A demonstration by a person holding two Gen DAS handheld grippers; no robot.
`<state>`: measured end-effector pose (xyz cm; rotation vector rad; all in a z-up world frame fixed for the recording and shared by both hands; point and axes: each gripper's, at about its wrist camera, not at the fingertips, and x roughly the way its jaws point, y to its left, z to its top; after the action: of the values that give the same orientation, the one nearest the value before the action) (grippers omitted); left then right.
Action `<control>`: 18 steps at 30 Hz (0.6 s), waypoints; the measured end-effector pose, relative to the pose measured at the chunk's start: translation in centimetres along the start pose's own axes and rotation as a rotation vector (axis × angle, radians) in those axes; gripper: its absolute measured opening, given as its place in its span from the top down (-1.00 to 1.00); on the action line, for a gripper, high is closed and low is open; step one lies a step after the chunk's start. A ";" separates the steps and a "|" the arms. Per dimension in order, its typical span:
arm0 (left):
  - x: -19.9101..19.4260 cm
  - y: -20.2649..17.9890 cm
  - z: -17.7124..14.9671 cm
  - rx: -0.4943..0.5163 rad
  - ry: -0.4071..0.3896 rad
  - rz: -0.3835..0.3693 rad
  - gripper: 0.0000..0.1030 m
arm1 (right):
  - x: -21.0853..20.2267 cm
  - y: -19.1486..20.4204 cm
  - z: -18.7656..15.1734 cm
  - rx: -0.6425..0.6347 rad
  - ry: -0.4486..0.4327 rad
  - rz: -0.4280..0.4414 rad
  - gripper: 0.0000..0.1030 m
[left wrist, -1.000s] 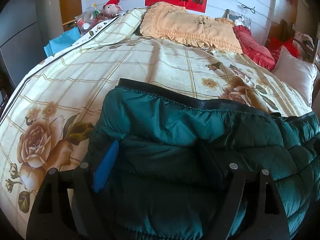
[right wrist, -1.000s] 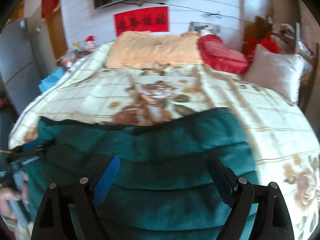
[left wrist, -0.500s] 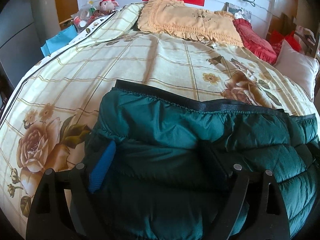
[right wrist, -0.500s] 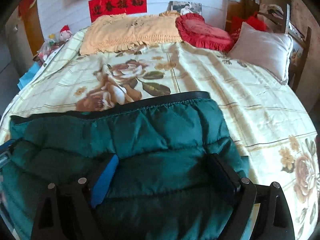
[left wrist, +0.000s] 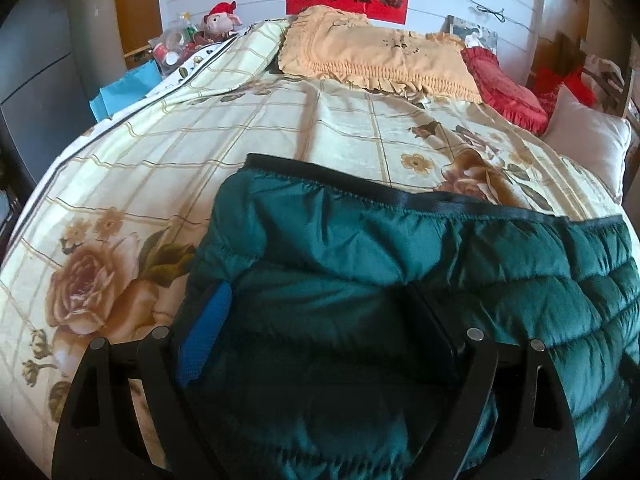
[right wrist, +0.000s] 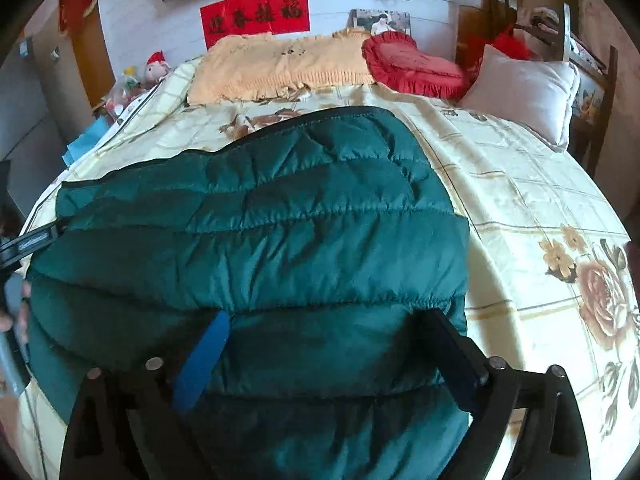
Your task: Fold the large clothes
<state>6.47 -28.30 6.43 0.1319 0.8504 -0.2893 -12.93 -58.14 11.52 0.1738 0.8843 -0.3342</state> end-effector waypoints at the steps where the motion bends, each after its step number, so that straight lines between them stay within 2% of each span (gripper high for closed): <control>1: -0.6 0.1 -0.2 0.008 -0.003 -0.001 -0.71 | -0.1 0.0 0.1 -0.006 0.002 -0.004 -0.88; 11: -6.3 2.5 -3.4 0.028 -0.035 -0.024 -0.71 | -6.0 -0.2 -1.4 0.048 -0.039 0.086 -0.88; 18: -8.4 4.4 -6.6 0.017 -0.032 -0.040 -0.71 | -6.1 -0.2 -4.1 0.101 0.012 0.130 -0.89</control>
<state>-2.16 -20.98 8.43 0.1255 0.8202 -0.3354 -19.53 -55.90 13.74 0.3254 0.8645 -0.2570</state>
